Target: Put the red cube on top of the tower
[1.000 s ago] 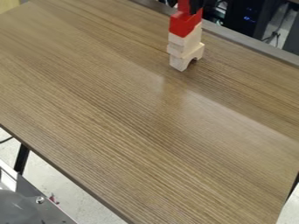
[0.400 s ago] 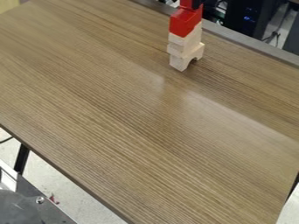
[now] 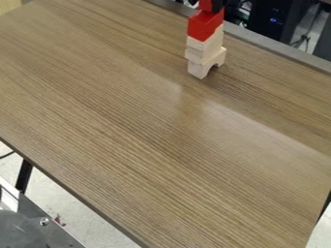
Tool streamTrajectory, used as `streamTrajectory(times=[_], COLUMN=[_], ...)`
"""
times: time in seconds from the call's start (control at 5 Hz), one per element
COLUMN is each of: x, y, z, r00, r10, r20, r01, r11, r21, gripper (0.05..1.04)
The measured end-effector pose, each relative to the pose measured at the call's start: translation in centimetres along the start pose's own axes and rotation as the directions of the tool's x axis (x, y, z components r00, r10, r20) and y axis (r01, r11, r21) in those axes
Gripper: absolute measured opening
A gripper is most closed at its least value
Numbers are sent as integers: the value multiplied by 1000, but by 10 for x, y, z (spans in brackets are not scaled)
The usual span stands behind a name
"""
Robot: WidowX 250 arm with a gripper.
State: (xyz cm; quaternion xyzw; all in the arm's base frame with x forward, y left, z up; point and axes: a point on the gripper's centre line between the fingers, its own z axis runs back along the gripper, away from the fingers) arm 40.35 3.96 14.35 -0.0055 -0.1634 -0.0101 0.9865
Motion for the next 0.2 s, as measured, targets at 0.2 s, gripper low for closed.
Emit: streamTrajectory(times=[0.2], x=[-5], y=[1], z=[-5], r00=[1000], r10=[-3], r20=[-14], r01=[4], r11=[1000], r21=[9], gripper=[648])
